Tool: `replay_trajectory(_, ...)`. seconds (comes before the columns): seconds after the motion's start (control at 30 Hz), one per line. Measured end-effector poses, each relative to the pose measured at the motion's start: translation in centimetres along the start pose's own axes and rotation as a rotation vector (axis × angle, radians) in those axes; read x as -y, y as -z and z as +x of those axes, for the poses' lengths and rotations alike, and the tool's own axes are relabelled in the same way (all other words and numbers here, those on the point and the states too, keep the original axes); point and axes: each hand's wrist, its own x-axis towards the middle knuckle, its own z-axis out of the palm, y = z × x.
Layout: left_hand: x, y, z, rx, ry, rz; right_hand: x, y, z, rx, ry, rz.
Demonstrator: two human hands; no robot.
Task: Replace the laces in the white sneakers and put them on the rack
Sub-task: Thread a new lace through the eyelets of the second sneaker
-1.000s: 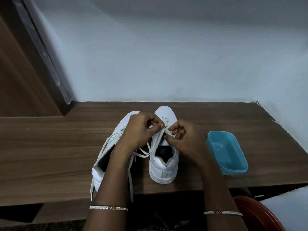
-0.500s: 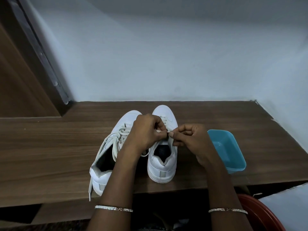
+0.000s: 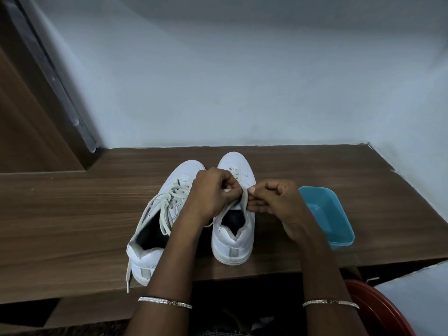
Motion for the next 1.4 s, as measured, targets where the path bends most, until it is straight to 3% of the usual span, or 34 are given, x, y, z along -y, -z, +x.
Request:
replay_trajectory(0.37, 0.6, -0.1, 0.0, -0.036, -0.016, -0.105, -0.6, -0.3, 0.6, 0.005, 0.044, -0.033)
replay_trajectory(0.5, 1.3, 0.0, 0.4, -0.061, -0.038, -0.059, -0.9, -0.7, 1.1, -0.093, 0.082, -0.055)
replay_trajectory(0.57, 1.6, 0.1, 0.4, -0.019, -0.039, 0.042, -0.5, -0.6, 1.1, -0.142, 0.077, 0.105)
replay_trajectory(0.7, 2.2, 0.7, 0.2, 0.092, 0.016, 0.117, 1.0, 0.6, 0.4, -0.061, 0.077, 0.671)
replay_trajectory(0.77, 2.4, 1.2, 0.2, 0.114, 0.028, 0.103, 1.2, 1.1, 0.3, -0.130, 0.080, 0.724)
replay_trajectory(0.9, 2.6, 1.6, 0.0, 0.097, 0.042, 0.103, 1.2, 2.4, 0.4, -0.280, 0.150, 0.504)
replay_trajectory(1.0, 2.5, 1.7, 0.0, 0.082, 0.047, 0.138, 1.1, 2.8, 0.1, -0.311, 0.207, 0.169)
replay_trajectory(1.1, 2.5, 1.7, 0.0, 0.081, 0.052, 0.143, 0.9, 1.4, 0.1, -0.172, 0.258, -0.248)
replay_trajectory(1.2, 2.6, 1.6, 0.0, 0.080, 0.048, 0.144, 0.0, 0.4, 0.6, -0.064, 0.252, -0.508)
replay_trajectory(1.3, 2.7, 1.6, 0.0, 0.082, 0.062, 0.121, -0.1, 0.7, 0.8, -0.027, 0.247, -0.507)
replay_trajectory(1.4, 2.7, 1.6, 0.0, 0.095, 0.061, 0.134, 0.0, 1.1, 0.3, 0.025, 0.243, -0.308)
